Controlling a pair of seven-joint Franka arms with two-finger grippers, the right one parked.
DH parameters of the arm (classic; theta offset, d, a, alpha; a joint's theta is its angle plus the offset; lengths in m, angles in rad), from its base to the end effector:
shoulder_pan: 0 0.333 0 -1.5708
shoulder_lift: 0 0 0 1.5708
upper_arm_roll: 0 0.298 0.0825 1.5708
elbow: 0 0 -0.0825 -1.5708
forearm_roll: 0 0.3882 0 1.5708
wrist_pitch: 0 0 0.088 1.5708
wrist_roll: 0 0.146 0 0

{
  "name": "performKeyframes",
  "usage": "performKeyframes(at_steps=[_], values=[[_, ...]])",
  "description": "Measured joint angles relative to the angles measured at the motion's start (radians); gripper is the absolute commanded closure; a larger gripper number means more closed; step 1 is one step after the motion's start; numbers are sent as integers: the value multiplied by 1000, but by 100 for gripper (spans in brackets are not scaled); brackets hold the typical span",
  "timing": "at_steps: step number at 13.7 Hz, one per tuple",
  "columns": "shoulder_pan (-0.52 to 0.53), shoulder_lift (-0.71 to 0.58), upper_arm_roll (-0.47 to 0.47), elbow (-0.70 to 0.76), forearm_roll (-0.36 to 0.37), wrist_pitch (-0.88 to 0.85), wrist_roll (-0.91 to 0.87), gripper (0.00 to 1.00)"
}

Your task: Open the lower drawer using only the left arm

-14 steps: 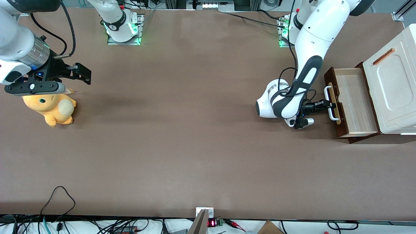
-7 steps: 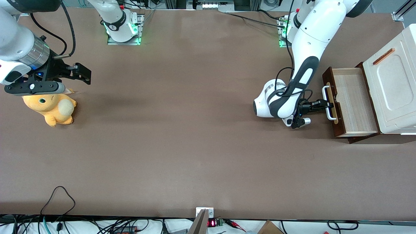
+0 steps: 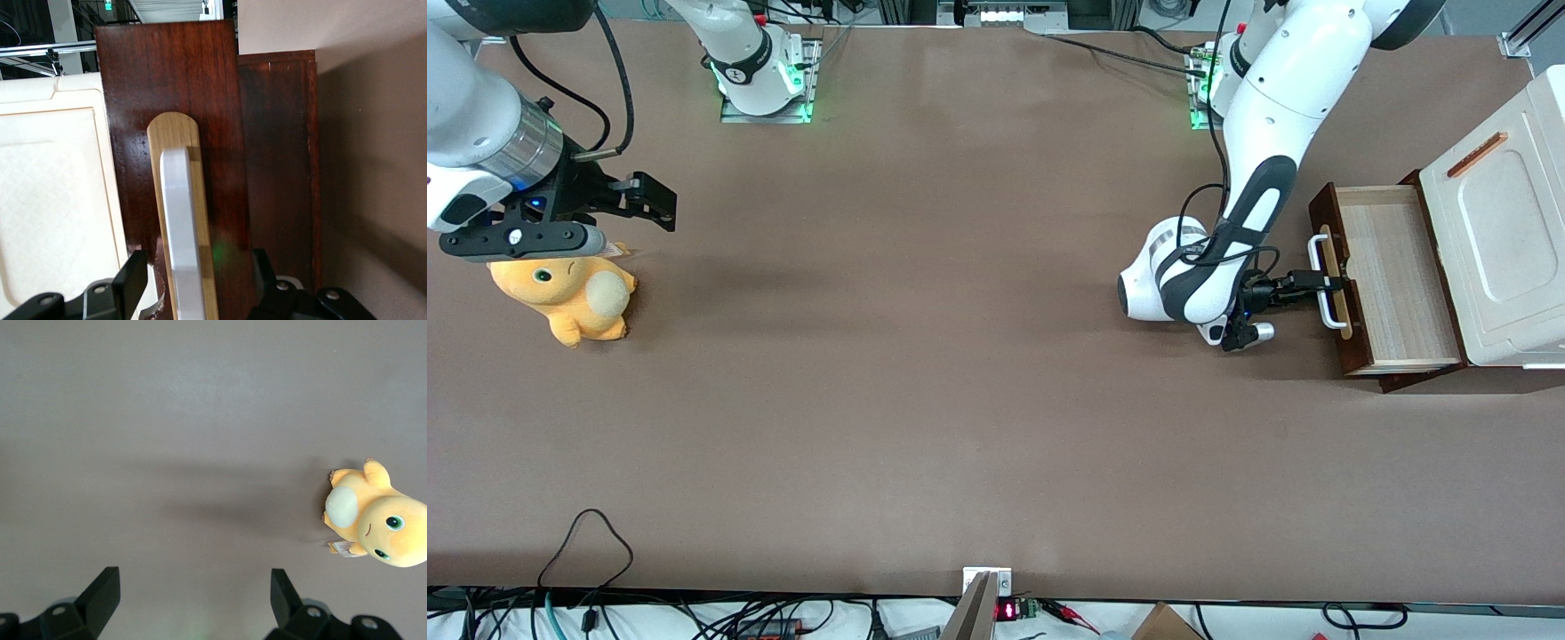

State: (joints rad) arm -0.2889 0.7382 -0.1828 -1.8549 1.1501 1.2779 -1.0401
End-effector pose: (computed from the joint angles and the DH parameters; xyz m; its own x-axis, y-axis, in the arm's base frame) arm 0.5080 -0.0911 0.1257 0.9934 0.0760 -0.0860 -0.0803 -0.0753 -0.9939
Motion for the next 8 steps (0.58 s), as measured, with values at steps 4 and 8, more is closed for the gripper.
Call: performKeyframes(at_steps=[4,8], values=[[-12,0,-1,24,-26,0,0,13],[-50,0,-4,103,-129,-1,0,6]])
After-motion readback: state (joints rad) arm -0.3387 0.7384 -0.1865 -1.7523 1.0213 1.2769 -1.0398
